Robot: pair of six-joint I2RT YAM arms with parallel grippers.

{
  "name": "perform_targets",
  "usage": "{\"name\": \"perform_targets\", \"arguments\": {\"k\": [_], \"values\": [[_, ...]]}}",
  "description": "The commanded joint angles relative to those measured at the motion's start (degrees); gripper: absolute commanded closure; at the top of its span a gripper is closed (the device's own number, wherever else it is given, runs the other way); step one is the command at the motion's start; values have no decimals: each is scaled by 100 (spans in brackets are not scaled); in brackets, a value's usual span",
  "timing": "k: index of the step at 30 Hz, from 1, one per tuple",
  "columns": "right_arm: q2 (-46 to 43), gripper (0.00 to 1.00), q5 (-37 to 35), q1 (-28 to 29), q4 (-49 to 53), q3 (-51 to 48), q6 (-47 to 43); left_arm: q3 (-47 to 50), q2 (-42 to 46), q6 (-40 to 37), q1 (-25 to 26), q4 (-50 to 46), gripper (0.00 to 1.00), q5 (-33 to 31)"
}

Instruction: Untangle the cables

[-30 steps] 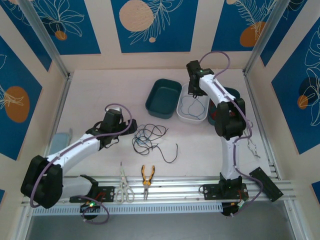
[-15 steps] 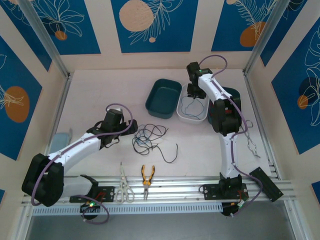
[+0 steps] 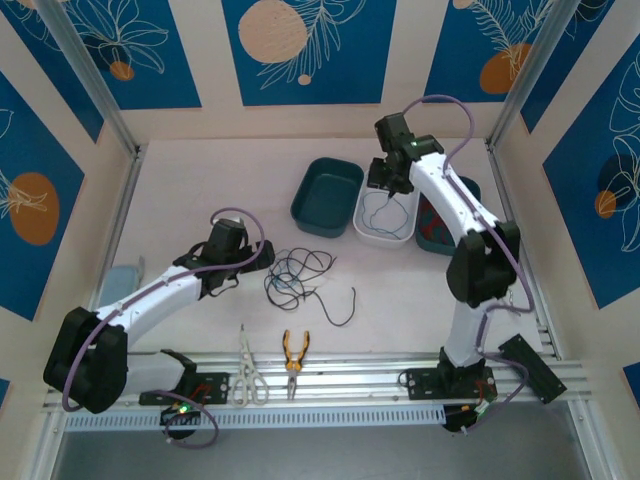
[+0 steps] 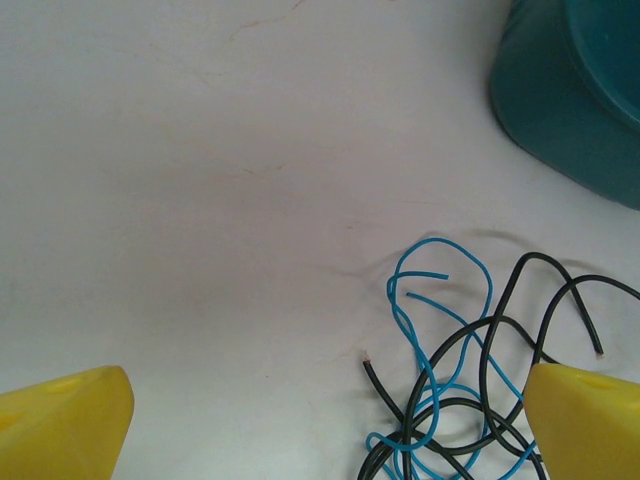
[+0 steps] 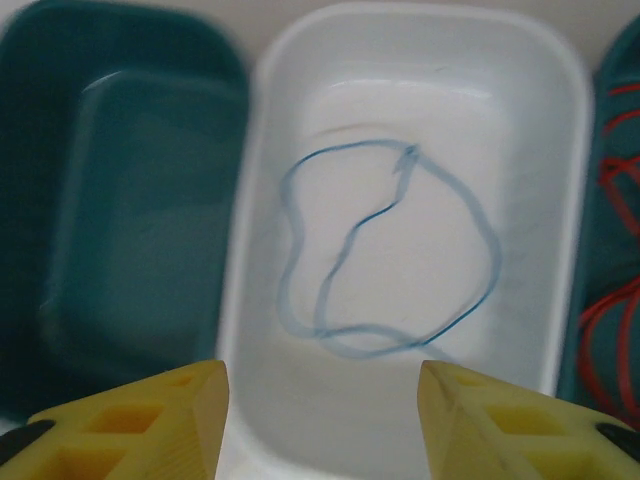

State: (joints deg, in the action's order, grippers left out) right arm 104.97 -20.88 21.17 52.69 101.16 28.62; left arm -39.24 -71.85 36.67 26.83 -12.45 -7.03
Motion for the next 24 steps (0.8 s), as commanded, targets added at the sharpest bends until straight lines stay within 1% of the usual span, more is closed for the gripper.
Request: {"name": "perform_targets", "arguments": {"k": [1, 4, 7, 10, 13, 15, 20, 24], "values": [[-399, 50, 730, 652, -365, -557, 173, -189, 37, 298, -191, -334, 0, 71], [-383, 52, 845, 1336, -528, -700, 259, -115, 64, 506, -363, -424, 0, 28], [-60, 55, 1032, 1892, -622, -519, 384, 5, 173, 768, -604, -505, 0, -68], [469, 56, 1234, 2338, -682, -175, 456, 176, 317, 1078, -910, -609, 0, -146], [1114, 57, 1120, 2697, -369, 464, 451, 347, 511, 1324, -1152, -726, 0, -243], [1485, 57, 1131, 2858, -247, 771, 477, 472, 671, 1404, -1220, -740, 0, -330], [2181, 58, 1505, 3090, -219, 1283, 519, 734, 1031, 1523, -1297, -647, 0, -439], [2511, 61, 1449, 3129, -104, 1521, 607, 858, 1203, 1554, -1312, -627, 0, -461]]}}
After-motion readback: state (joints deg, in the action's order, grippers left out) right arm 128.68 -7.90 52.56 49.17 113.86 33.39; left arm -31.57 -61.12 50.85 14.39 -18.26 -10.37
